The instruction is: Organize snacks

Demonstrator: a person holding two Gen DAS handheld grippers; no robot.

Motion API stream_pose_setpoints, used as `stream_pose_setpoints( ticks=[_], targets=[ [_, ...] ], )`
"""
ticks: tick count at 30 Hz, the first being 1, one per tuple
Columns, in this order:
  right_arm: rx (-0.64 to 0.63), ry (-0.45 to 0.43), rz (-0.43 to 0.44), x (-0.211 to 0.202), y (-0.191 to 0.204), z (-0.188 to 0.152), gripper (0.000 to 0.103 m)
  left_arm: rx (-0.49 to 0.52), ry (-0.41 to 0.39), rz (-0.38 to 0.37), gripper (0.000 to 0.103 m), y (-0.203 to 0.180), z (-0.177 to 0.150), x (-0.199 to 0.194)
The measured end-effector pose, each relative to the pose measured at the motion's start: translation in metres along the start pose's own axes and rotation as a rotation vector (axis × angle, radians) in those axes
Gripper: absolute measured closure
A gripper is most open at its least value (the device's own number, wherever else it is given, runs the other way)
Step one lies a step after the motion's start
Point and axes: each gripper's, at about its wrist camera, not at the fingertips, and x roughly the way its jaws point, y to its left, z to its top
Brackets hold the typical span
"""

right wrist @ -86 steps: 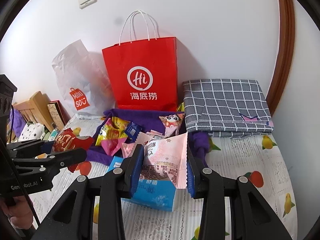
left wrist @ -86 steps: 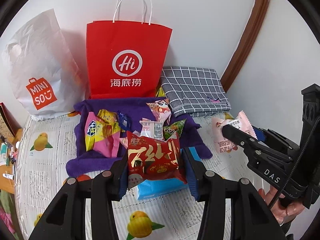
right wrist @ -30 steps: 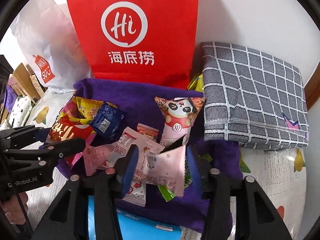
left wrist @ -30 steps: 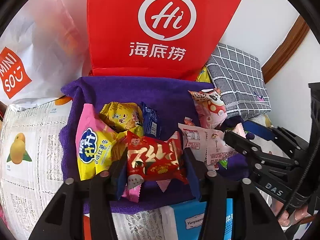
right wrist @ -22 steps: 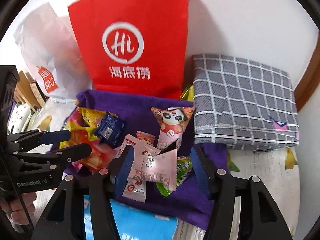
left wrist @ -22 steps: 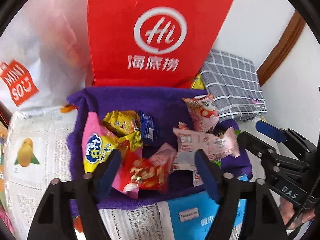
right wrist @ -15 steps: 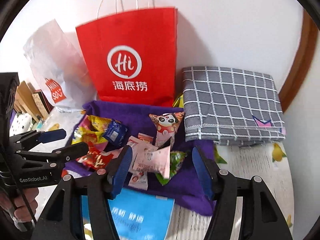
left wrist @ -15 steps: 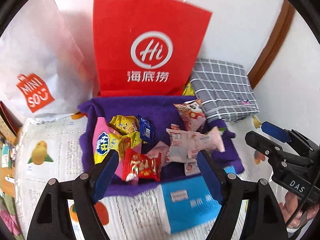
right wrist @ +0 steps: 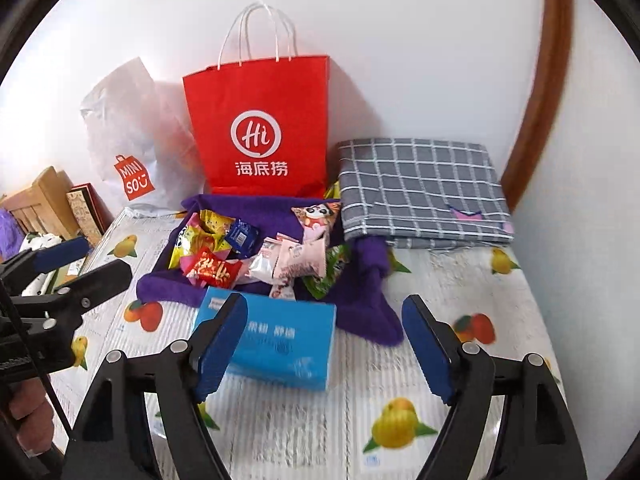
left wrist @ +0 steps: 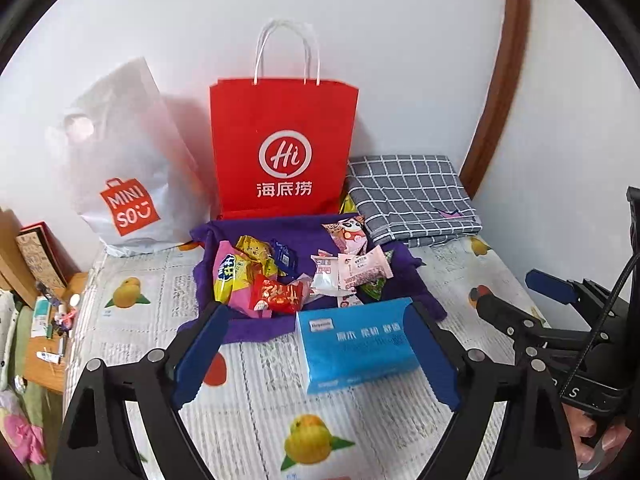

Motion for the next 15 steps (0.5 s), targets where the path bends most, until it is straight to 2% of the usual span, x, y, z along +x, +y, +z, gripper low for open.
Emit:
stream_pose_setpoints(
  ticks=[5,8,15],
  targets=[
    [0.029,-0.029,-0.013,-0.029,0.000,-0.020,0.014,0.007,-0.035,0.016,0.013,-0.007,-0.017,-0.028],
    [0.030,-0.036,-0.001,-0.042,0.002,-0.032,0.007,0.003,-0.055,0.052,0.013,-0.009,-0.026,-0.041],
    [0.053,-0.034,-0.026,-0.059,-0.001,-0.051,0.007,-0.006,-0.062,0.073,0.013,-0.010,-0.039,-0.055]
  ],
)
